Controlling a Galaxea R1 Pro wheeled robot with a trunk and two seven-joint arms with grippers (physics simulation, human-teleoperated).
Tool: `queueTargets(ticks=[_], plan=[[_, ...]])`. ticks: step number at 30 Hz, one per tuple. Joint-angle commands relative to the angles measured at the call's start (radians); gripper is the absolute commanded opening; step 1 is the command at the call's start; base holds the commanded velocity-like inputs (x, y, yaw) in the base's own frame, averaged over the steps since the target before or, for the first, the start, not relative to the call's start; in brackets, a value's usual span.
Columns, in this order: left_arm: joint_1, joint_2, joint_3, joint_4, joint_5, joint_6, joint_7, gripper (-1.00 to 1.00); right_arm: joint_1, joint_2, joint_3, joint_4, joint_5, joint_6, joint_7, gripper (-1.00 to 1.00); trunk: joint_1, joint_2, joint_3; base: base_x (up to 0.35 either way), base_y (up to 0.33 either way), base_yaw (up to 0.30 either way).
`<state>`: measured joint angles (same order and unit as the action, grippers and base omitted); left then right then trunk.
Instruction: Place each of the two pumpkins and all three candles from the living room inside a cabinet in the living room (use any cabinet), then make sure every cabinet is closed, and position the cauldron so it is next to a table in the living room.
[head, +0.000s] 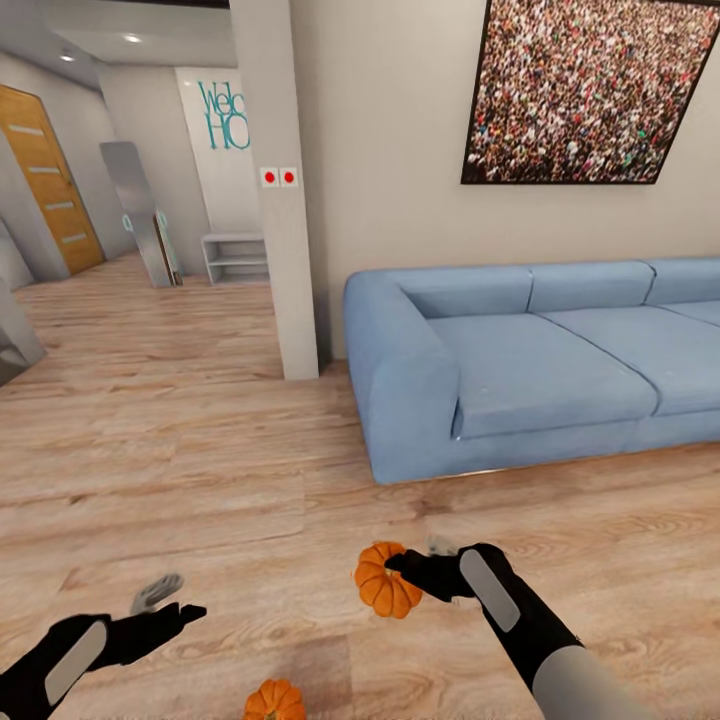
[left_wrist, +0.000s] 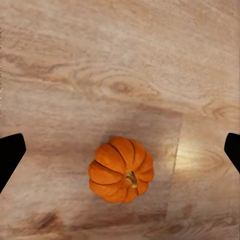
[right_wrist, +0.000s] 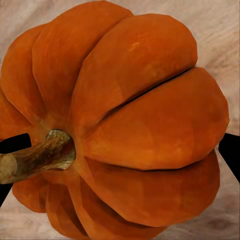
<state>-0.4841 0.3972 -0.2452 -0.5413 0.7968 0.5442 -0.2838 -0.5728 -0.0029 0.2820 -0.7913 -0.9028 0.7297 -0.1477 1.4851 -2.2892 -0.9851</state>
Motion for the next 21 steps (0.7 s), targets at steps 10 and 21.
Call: queueTargets(ticks=[10,21], plan=[[-0.001,-0.001,-0.002,0.032,-0.011,-0.035,-0.015,1.00,-0.001,0.027,0.097,-0.209,-0.004,0.049,-0.078,-1.00,0.038,-0.071,-0.032,0.000,0.000,0.000],[0.000,-0.002,-0.009,0.034,-0.010,-0.051,-0.043,1.00,0.010,0.029,0.121,-0.583,-0.065,0.119,-0.357,-1.00,0.080,-0.148,-0.067,0.000,0.000,0.000]])
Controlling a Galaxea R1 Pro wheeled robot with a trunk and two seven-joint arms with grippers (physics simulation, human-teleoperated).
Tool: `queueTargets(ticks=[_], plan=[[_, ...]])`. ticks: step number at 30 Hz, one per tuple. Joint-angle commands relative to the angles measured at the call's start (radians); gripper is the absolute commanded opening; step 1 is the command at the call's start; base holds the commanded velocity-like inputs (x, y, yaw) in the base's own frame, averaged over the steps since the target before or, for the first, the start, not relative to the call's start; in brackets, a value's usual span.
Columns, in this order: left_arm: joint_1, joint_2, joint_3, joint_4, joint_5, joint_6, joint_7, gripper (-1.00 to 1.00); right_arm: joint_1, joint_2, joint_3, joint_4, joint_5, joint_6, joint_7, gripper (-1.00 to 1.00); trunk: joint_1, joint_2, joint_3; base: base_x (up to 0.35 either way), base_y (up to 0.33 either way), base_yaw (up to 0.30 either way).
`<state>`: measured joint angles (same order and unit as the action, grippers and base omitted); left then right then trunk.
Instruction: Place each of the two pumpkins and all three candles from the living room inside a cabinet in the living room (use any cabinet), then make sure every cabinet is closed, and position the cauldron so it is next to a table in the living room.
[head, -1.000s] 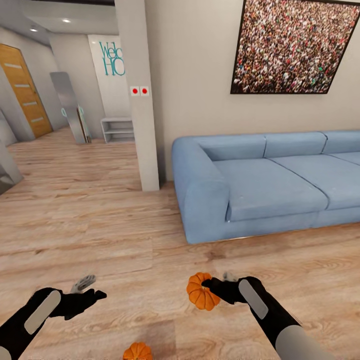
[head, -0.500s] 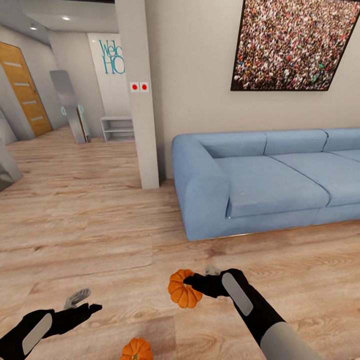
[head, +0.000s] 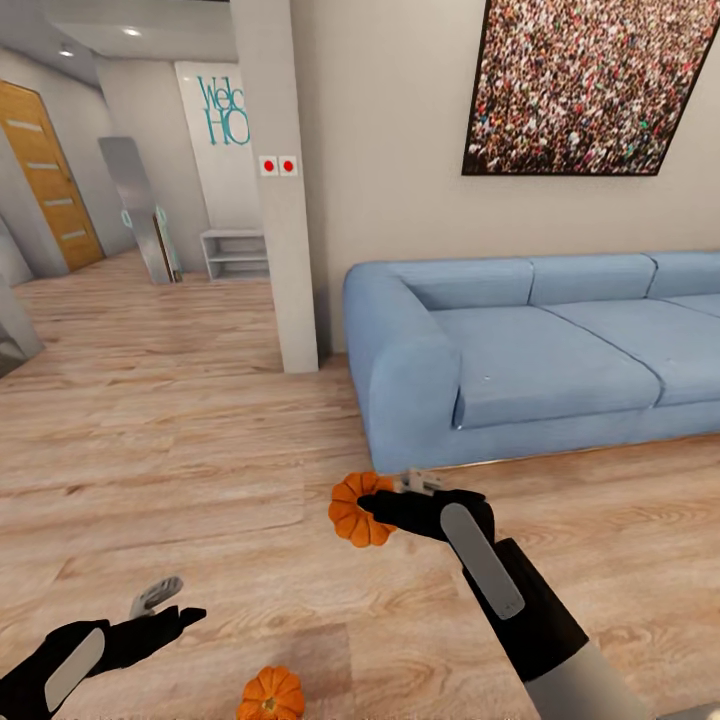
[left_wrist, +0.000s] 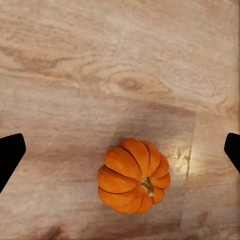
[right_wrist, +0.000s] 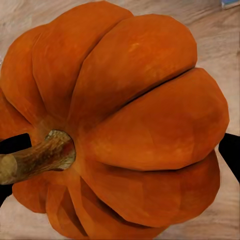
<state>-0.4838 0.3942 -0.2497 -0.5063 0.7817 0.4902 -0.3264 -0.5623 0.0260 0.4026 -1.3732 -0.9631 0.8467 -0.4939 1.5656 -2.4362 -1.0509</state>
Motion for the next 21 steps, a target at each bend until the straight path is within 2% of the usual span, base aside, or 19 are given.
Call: queueTargets(ticks=[1,6,9,14,21], plan=[[-0.001,0.001,-0.006,0.000,0.005,0.002,-0.021,1.00,-0.001,0.000,0.014,-0.013,-0.011,0.002,-0.012,-1.00,0.004,-0.008,-0.004,0.000,0.000,0.000],[0.000,0.001,-0.015,0.018,0.003,-0.001,-0.060,1.00,-0.001,0.000,0.035,-0.023,-0.046,0.003,-0.015,-1.00,0.023,-0.043,-0.020,0.000,0.000,0.000],[-0.001,0.002,-0.018,0.027,0.003,-0.016,-0.079,1.00,-0.001,-0.001,0.042,-0.024,-0.052,0.003,-0.015,-1.00,0.034,-0.064,-0.029,0.000,0.000,0.000],[0.000,0.002,-0.033,0.032,0.002,-0.041,-0.105,1.00,-0.001,-0.001,0.045,-0.025,-0.055,0.003,-0.015,-1.00,0.037,-0.065,-0.049,0.000,0.000,0.000],[0.000,0.002,-0.042,0.037,0.003,-0.054,-0.113,1.00,-0.001,-0.002,0.045,-0.028,-0.055,0.000,-0.017,-1.00,0.040,-0.067,-0.076,0.000,0.000,0.000]])
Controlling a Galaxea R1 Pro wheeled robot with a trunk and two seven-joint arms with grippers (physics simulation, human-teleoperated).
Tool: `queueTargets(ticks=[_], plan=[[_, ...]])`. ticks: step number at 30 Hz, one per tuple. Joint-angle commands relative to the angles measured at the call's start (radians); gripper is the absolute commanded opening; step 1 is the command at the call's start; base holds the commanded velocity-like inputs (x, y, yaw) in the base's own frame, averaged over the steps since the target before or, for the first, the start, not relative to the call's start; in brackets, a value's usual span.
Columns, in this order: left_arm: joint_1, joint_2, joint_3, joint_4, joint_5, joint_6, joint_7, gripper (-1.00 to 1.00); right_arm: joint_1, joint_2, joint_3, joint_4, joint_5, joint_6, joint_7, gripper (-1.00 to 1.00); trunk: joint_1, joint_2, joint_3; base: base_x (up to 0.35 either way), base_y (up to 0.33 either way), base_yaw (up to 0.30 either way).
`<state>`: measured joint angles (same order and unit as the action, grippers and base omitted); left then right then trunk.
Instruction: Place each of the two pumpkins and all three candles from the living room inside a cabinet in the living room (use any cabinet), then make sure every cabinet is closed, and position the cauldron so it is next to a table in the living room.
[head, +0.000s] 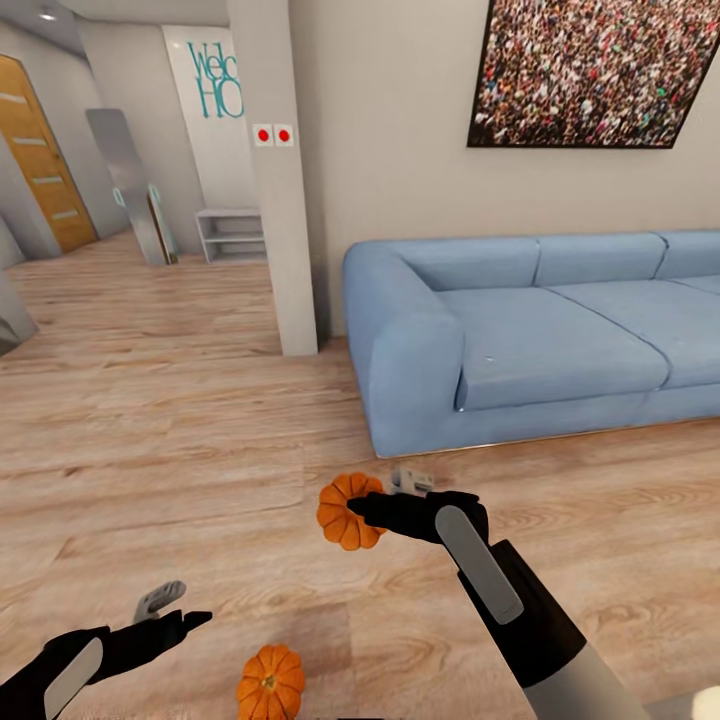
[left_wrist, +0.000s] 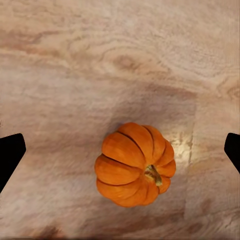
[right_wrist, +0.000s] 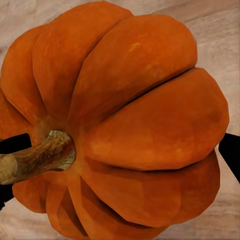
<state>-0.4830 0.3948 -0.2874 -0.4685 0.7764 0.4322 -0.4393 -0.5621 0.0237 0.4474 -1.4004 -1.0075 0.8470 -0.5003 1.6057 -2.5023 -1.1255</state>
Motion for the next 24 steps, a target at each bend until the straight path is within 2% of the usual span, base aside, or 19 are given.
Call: queueTargets(ticks=[1,5,11,18,24], plan=[[-0.001,0.001,-0.005,0.000,0.008,0.004,0.000,1.00,-0.001,0.000,0.000,-0.001,-0.011,0.000,-0.010,-1.00,0.000,-0.001,-0.005,0.000,0.000,0.000],[-0.001,0.001,-0.007,0.001,0.008,0.002,-0.001,1.00,-0.001,0.001,0.000,-0.002,-0.011,0.000,-0.011,-1.00,0.002,-0.002,-0.020,0.000,0.000,0.000],[0.000,0.000,-0.051,0.001,0.009,-0.014,-0.001,1.00,-0.001,0.001,0.000,-0.002,-0.011,0.000,-0.011,-1.00,0.005,-0.003,-0.044,0.000,0.000,0.000],[0.000,-0.001,-0.063,0.001,0.009,-0.025,-0.006,1.00,-0.001,0.001,0.000,-0.003,-0.011,0.000,-0.011,-1.00,0.008,-0.005,-0.071,0.000,0.000,0.000],[-0.001,0.000,-0.100,0.002,0.009,-0.071,-0.100,1.00,-0.001,0.000,0.000,-0.010,-0.011,-0.001,-0.010,-1.00,0.011,-0.006,-0.094,0.000,0.000,0.000]])
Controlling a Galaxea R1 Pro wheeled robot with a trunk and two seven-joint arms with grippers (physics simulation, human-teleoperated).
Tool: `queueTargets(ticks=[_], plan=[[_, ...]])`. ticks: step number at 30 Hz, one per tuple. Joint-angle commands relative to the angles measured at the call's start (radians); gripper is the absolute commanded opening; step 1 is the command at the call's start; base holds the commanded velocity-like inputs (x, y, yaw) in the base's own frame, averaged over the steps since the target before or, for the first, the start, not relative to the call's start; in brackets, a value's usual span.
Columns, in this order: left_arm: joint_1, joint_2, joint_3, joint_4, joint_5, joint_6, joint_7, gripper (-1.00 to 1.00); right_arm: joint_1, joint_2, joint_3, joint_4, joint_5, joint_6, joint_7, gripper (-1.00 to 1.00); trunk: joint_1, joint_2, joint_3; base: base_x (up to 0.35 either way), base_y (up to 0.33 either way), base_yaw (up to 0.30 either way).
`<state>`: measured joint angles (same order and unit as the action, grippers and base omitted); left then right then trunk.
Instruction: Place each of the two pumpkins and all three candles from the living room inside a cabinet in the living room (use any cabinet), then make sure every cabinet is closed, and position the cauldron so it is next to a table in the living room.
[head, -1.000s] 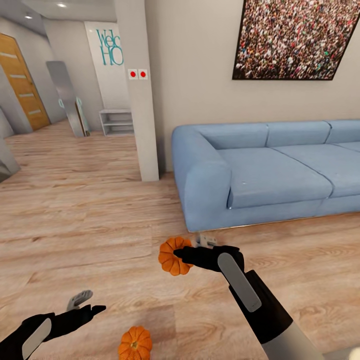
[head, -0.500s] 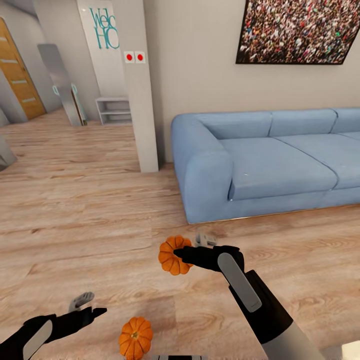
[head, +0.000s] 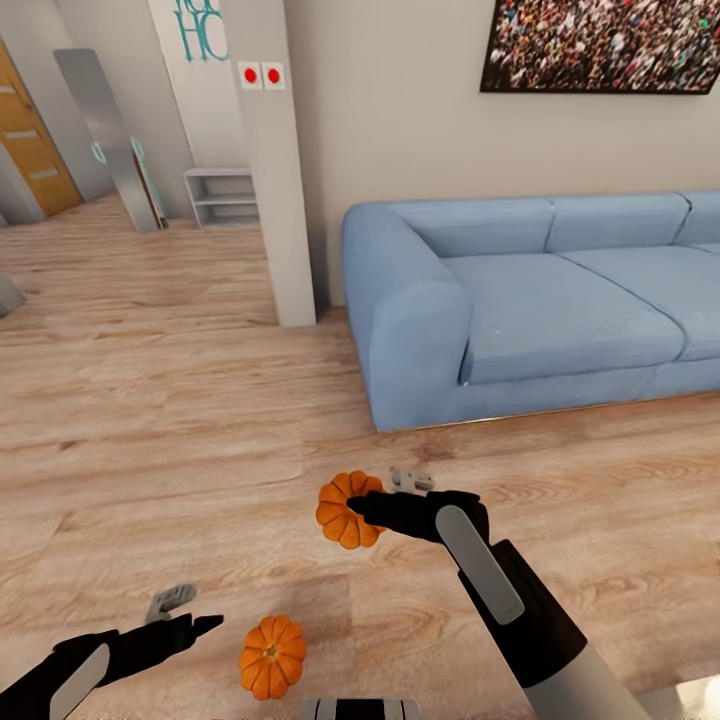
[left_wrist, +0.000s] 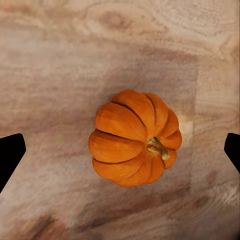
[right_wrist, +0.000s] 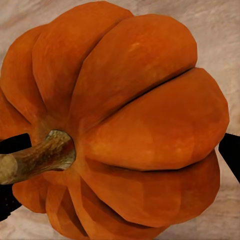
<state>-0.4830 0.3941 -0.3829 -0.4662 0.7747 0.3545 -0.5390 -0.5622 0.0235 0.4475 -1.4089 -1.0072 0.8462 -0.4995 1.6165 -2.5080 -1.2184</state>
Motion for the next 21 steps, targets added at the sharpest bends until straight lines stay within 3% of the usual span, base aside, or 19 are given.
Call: queueTargets(ticks=[1,12,21], plan=[[-0.001,0.001,-0.006,-0.001,0.010,0.003,-0.004,1.00,-0.001,0.000,0.000,-0.002,-0.011,0.000,-0.010,-1.00,0.000,-0.001,-0.005,0.000,0.000,0.000],[-0.014,0.012,0.001,-0.035,0.012,0.012,-0.014,1.00,-0.001,0.001,-0.002,-0.041,-0.014,-0.001,-0.009,-1.00,0.005,-0.003,-0.047,0.000,0.000,0.000],[-0.018,0.005,0.002,-0.068,0.017,0.014,-0.014,1.00,0.004,0.001,-0.007,-0.057,-0.039,-0.006,-0.009,-1.00,0.009,-0.005,-0.082,0.000,0.000,0.000]])
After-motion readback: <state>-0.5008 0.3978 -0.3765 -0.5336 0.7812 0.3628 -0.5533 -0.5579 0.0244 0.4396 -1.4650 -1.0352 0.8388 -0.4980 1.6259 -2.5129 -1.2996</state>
